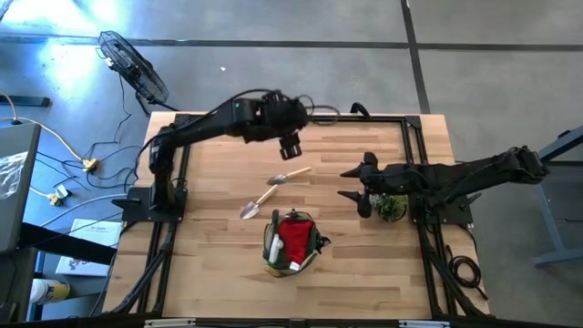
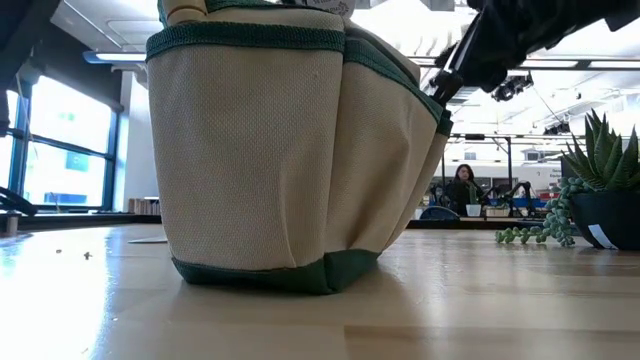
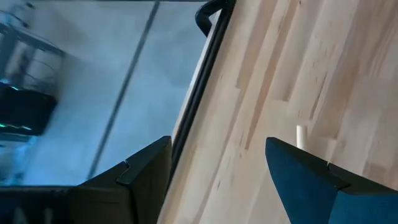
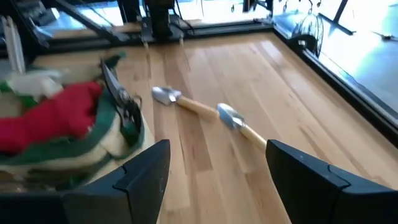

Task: Pick & Place Garden tools in Gardening bag
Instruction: Put the top brown trowel into the gardening bag

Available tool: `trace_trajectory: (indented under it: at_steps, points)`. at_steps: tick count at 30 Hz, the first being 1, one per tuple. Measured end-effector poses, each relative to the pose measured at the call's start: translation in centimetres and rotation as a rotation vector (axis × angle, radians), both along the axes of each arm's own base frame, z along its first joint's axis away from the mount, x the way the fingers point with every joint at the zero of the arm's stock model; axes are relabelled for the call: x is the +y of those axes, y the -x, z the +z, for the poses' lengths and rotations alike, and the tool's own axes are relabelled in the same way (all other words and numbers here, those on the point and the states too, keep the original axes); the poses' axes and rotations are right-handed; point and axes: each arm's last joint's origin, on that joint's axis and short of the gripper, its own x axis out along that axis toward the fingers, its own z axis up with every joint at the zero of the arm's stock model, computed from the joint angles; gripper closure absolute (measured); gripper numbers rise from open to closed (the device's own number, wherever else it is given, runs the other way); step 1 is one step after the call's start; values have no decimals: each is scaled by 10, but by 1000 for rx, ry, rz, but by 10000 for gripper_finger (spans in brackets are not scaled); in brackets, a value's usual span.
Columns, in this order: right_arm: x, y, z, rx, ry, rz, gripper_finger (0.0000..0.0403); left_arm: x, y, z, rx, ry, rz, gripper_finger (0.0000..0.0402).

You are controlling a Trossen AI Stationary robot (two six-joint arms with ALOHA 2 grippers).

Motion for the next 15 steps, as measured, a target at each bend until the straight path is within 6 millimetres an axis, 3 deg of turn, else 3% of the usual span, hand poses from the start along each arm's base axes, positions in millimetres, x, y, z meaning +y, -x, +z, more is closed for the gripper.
trace_trajectory:
  at_steps: [7,15]
  points:
    - [-6,2,-5,63,9,-32,147,37,-8,-12,-30,68,44,151]
    - [-10,3,-7,81,0,-49,147,56,-19,-25,-33,13,119,151]
